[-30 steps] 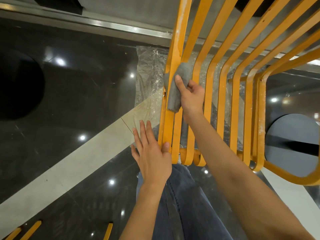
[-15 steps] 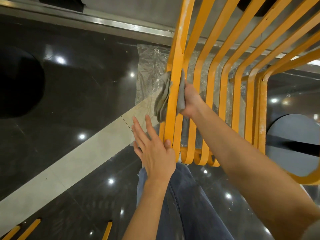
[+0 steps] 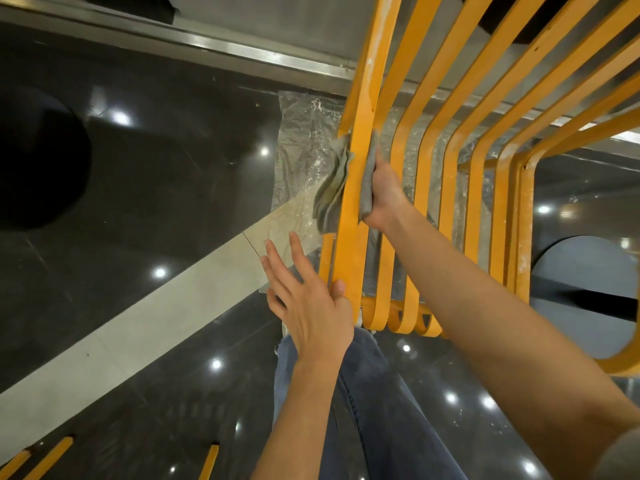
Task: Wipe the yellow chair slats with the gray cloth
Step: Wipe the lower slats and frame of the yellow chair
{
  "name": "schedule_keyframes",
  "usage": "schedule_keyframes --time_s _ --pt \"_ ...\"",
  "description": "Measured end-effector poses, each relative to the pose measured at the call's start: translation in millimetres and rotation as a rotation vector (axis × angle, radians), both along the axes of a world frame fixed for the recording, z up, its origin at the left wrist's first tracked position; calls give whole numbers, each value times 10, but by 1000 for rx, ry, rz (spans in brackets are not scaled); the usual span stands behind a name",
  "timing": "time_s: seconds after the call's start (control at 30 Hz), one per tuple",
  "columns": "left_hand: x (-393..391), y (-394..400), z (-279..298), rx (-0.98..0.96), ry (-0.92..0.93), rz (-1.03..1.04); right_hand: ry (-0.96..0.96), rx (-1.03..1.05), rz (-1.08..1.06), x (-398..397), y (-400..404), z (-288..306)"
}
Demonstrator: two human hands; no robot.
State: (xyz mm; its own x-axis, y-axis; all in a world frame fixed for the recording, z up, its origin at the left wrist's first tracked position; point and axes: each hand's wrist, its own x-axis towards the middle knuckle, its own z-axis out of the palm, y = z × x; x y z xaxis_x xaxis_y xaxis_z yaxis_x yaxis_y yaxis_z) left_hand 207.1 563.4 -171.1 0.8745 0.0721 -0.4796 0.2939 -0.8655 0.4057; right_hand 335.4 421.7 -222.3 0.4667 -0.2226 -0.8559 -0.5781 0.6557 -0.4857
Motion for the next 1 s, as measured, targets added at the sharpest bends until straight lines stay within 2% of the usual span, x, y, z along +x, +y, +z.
schedule_keyframes --time_s 0.13,0.23,0.3,0.37,0.47,0.63,0.73,0.83,0.9,1.0 --pt "-4 8 -19 6 -4 13 -81 -224 21 15 67 78" --pt "-18 -20 -29 -20 -16 27 -264 -513 42 -371 328 56" --pt "-30 -23 -31 -43 -2 33 -353 -667 128 -725 529 35" --pt "-41 -7 -31 -51 -6 40 -319 -751 159 -948 668 90" --pt "-68 26 -35 -58 -5 53 -295 -796 162 -774 561 166" --pt "-106 52 -50 -48 2 66 -273 -728 74 -84 146 194" --pt "-98 50 -48 -45 12 69 -213 -483 5 -184 142 143" --pt "-93 51 -35 -60 18 79 34 -239 113 -615 345 131" --pt "-99 64 -33 -58 18 76 119 -190 187 -753 447 152" --pt "-123 75 -38 -50 -12 65 40 -181 122 -504 321 208"
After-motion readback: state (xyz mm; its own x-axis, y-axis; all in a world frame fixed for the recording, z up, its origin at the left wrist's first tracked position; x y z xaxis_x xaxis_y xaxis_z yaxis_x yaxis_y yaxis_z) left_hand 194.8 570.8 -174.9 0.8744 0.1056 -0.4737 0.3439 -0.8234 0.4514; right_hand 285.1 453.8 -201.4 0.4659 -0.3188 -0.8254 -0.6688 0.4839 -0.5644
